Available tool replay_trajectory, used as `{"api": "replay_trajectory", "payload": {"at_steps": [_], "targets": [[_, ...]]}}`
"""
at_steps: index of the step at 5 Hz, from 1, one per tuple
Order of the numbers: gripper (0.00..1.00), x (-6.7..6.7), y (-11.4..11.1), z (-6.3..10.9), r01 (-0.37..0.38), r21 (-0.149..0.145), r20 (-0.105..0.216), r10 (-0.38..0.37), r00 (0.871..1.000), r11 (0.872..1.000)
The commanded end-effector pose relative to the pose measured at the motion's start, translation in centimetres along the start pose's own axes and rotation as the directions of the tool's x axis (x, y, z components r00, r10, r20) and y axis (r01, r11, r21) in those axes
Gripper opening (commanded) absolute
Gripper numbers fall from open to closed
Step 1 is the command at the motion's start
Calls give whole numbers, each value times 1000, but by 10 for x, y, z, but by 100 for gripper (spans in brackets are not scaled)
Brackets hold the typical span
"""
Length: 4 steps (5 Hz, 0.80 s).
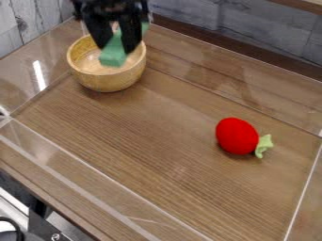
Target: Put the green stick in the brown bowl
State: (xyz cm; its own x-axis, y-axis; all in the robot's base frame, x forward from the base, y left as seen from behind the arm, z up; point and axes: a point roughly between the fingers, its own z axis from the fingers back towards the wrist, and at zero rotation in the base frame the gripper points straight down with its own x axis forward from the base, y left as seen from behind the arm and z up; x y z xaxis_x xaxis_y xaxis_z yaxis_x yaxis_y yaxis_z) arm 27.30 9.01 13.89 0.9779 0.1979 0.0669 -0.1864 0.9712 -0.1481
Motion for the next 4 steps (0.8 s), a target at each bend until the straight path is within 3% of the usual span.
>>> {"api": "replay_trajectory", "payload": {"at_steps": [1, 4], "targets": [[0, 13, 7, 11, 35, 9, 42, -36, 998, 999], [0, 21, 4, 6, 115, -4, 21, -115, 993, 993]]}}
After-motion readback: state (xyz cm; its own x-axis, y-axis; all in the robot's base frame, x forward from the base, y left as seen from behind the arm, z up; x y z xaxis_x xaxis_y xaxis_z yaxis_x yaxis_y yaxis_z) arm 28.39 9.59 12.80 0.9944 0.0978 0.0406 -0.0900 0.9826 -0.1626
